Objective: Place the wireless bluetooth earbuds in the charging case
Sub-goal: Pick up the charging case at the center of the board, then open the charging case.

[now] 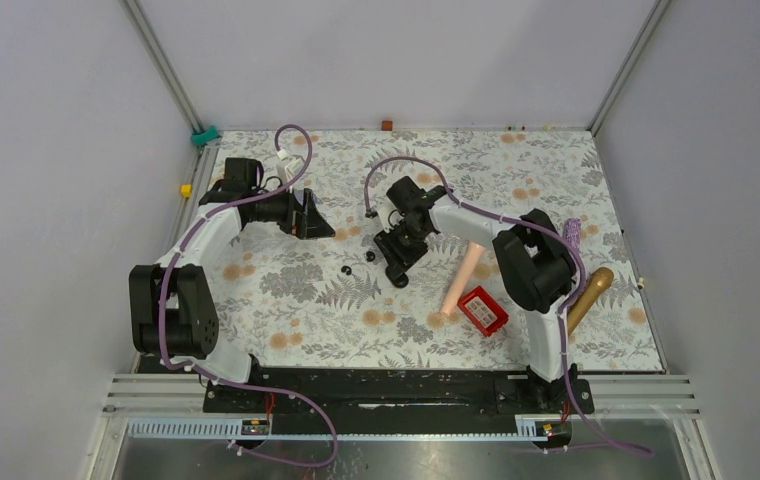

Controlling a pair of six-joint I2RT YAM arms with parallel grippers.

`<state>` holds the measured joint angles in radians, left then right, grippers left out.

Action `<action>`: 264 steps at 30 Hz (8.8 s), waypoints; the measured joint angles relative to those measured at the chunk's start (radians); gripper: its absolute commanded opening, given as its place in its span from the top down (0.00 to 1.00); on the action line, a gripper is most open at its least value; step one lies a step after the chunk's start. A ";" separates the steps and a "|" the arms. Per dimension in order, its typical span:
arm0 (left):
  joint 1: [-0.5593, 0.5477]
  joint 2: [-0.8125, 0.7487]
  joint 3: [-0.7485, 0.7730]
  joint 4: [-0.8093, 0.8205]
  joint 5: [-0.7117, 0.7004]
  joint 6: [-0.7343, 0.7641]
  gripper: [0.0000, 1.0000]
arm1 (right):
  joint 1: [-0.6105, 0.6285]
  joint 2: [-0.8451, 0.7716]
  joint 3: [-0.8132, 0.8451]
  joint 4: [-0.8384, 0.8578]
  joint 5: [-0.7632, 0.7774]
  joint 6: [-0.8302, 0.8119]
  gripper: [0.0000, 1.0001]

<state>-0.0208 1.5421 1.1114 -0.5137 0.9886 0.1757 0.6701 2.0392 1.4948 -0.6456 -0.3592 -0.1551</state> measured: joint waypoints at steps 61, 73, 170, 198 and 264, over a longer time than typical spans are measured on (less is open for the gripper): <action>0.000 0.000 -0.002 0.000 0.003 0.000 0.02 | 0.016 0.040 0.014 -0.025 -0.050 0.055 0.68; -0.027 -0.025 -0.002 -0.099 0.177 0.155 0.01 | 0.017 -0.342 -0.011 -0.014 -0.080 -0.035 0.66; -0.432 0.056 0.154 -0.131 0.282 0.123 0.88 | -0.156 -0.525 -0.239 0.124 -0.632 -0.019 0.42; -0.432 0.050 0.154 -0.164 0.291 0.142 0.75 | -0.120 -0.499 -0.241 0.104 -0.651 -0.076 0.74; -0.460 0.014 0.154 -0.149 0.161 0.187 1.00 | -0.141 -0.577 -0.256 0.225 -0.470 0.089 0.57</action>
<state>-0.4812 1.5566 1.2652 -0.6628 1.1500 0.3622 0.5289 1.4620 1.2385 -0.4202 -0.8291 -0.0658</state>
